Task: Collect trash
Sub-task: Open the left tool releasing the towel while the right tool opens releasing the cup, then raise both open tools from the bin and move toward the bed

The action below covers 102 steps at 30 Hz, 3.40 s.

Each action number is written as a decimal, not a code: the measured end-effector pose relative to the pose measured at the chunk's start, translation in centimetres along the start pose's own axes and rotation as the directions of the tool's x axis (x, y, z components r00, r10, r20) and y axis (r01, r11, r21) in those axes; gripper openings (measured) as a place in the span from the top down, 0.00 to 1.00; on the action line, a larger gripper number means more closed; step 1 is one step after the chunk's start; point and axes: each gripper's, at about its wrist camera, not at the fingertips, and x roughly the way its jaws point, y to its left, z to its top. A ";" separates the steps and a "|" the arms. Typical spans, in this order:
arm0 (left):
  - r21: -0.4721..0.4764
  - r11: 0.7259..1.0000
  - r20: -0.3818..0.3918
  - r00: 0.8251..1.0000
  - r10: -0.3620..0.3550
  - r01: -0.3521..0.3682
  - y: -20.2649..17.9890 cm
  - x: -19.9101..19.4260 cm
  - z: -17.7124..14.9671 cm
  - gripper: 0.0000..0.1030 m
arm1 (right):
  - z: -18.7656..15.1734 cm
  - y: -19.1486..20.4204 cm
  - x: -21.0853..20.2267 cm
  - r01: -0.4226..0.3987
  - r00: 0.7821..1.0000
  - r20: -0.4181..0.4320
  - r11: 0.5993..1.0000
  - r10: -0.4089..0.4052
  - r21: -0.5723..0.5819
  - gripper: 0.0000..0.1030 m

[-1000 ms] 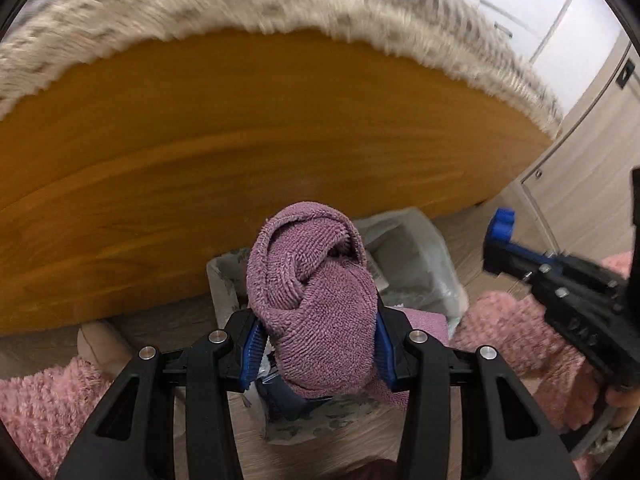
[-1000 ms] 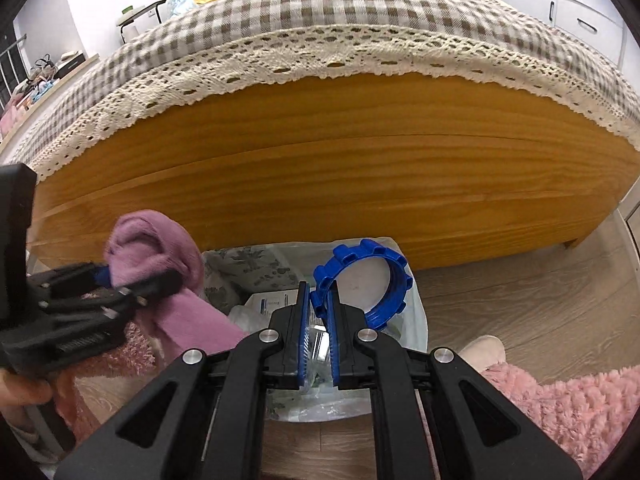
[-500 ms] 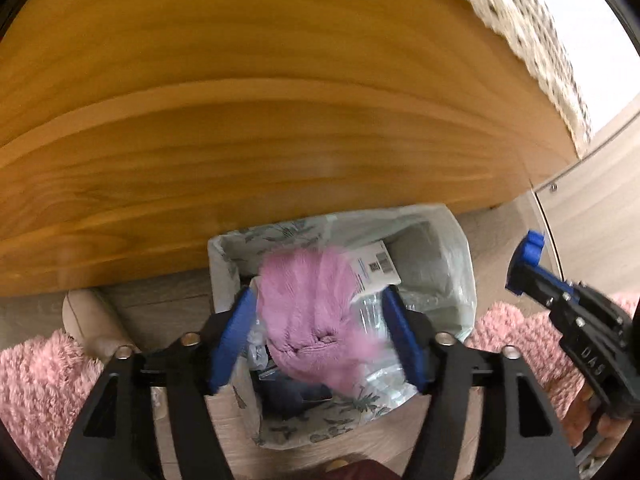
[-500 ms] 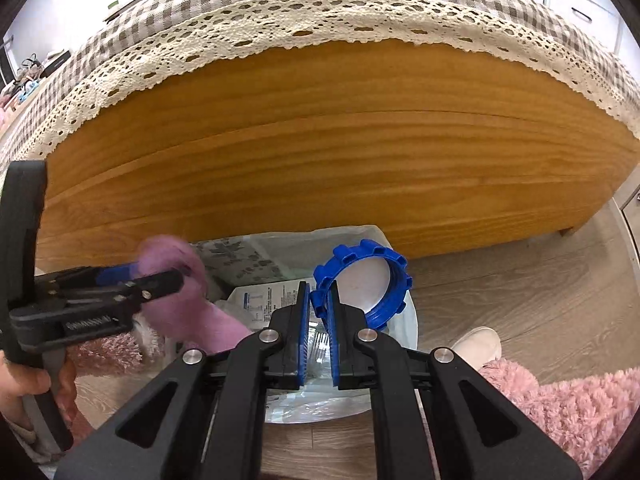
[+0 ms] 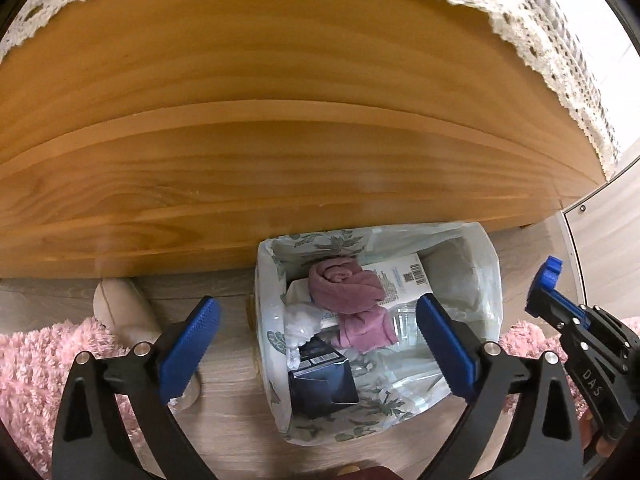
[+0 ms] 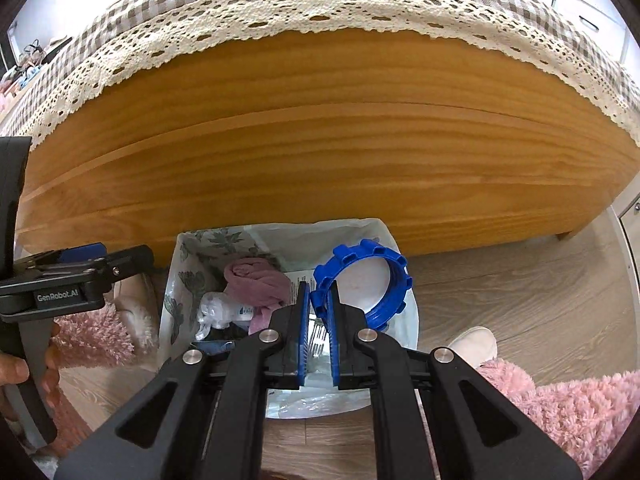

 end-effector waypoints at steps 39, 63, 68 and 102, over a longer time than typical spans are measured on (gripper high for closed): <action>0.064 0.996 -0.052 0.997 0.065 -0.061 -0.1 1.4 -0.6 0.07 | 1.0 0.6 5.5 0.059 0.991 -0.116 0.998 -0.061 -0.022 0.29; 0.079 0.995 -0.016 0.998 0.065 -0.064 -0.4 0.2 -0.6 0.07 | 0.8 -0.9 5.2 0.045 0.993 -0.115 0.996 -0.036 0.074 0.09; 0.081 0.995 -0.008 0.998 0.061 -0.060 -0.5 -0.1 -0.6 0.07 | 0.8 -0.9 5.2 0.034 0.994 -0.106 0.995 -0.024 0.089 0.08; 0.105 0.993 0.116 0.992 0.044 -0.056 -1.2 -3.4 -0.5 0.07 | 1.2 -0.6 2.7 0.032 0.999 -0.041 0.997 -0.029 0.070 0.08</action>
